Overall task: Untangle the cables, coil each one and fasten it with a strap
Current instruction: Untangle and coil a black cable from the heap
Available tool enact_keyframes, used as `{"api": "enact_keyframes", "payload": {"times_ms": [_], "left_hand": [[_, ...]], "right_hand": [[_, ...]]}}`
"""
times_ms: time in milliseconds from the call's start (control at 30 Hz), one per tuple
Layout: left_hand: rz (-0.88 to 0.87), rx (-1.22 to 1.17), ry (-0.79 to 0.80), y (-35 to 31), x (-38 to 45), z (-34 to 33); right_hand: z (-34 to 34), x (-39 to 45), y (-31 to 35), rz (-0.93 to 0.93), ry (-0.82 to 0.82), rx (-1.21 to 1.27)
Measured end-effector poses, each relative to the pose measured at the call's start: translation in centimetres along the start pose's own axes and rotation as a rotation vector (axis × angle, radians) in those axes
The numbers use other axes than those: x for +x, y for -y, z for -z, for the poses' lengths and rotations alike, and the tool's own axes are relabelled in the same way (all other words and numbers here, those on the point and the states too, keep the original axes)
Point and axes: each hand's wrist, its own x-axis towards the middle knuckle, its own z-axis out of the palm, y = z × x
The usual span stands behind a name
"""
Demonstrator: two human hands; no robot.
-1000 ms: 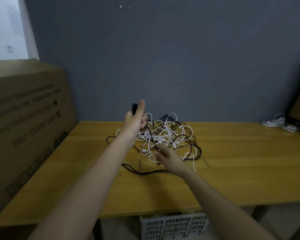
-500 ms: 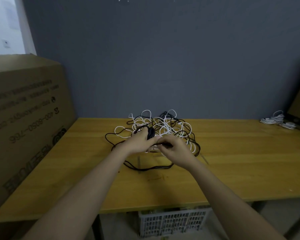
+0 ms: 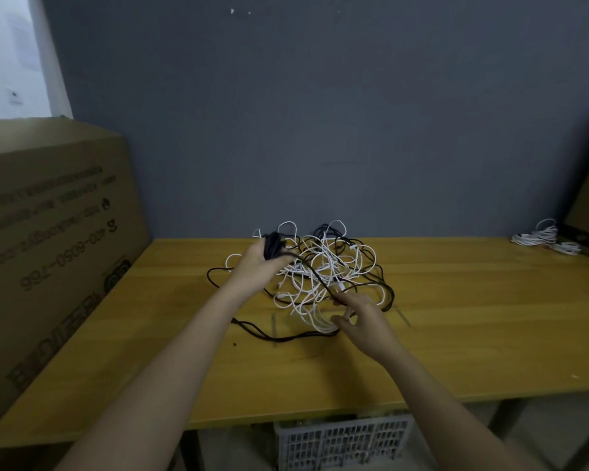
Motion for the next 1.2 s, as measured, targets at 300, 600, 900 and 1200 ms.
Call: {"api": "enact_keyframes", "payload": {"times_ms": [300, 600, 900, 1200], "left_hand": [[-0.001, -0.189, -0.151, -3.2, 1.0, -0.8], [0.0, 0.075, -0.097, -4.6, 2.0, -0.5], [-0.022, 0.171, -0.112, -4.9, 2.4, 0.1], [-0.069, 0.2, -0.074, -5.3, 1.1, 0.2]], "right_hand": [[2.5, 2.3, 0.5, -0.043, 0.029, -0.248], [10.0, 7.1, 5.9, -0.071, -0.338, 0.159], [12.8, 8.5, 7.3, -0.213, -0.18, 0.218], [11.7, 8.0, 7.9, -0.191, -0.072, 0.207]]}}
